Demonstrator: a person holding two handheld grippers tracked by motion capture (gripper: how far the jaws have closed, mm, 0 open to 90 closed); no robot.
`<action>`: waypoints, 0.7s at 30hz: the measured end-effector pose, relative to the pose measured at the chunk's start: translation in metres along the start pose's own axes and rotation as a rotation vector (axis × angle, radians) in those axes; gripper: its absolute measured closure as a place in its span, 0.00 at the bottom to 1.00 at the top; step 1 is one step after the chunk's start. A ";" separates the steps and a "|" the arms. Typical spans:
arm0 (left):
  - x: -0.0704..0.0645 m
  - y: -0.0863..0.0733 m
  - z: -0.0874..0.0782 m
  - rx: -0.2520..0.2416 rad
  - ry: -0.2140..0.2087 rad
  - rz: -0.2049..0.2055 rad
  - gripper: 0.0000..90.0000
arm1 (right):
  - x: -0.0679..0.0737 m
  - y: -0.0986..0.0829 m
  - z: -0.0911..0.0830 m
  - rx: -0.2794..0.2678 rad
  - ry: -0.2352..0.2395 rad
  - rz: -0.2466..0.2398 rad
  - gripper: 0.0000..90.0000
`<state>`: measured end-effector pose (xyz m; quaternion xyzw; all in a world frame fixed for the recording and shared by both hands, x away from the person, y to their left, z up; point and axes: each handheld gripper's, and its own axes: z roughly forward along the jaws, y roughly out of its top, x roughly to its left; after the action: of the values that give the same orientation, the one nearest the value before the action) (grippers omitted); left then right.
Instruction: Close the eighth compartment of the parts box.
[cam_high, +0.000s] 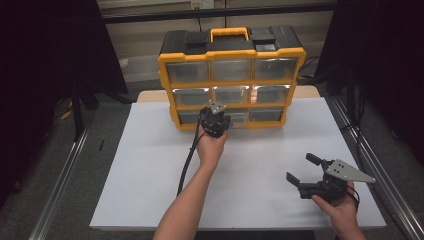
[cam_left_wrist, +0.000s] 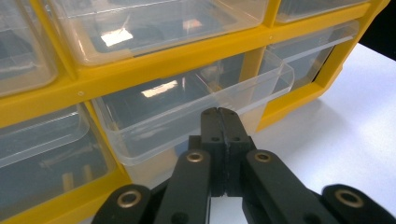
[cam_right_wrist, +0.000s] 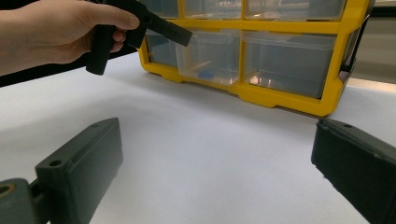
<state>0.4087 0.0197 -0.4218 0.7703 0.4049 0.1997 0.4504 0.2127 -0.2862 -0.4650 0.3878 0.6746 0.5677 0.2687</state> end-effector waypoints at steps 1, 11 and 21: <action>0.000 0.000 0.000 0.002 0.005 0.004 1.00 | 0.000 0.000 0.000 -0.002 -0.002 0.003 0.02; 0.000 0.001 0.002 -0.001 0.009 0.007 1.00 | 0.000 0.000 0.000 -0.004 -0.003 0.006 0.02; 0.000 0.001 0.004 -0.006 0.020 0.009 1.00 | 0.000 0.000 0.001 -0.003 -0.003 0.006 0.02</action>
<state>0.4121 0.0174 -0.4226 0.7689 0.4053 0.2107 0.4474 0.2131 -0.2859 -0.4652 0.3903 0.6720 0.5691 0.2687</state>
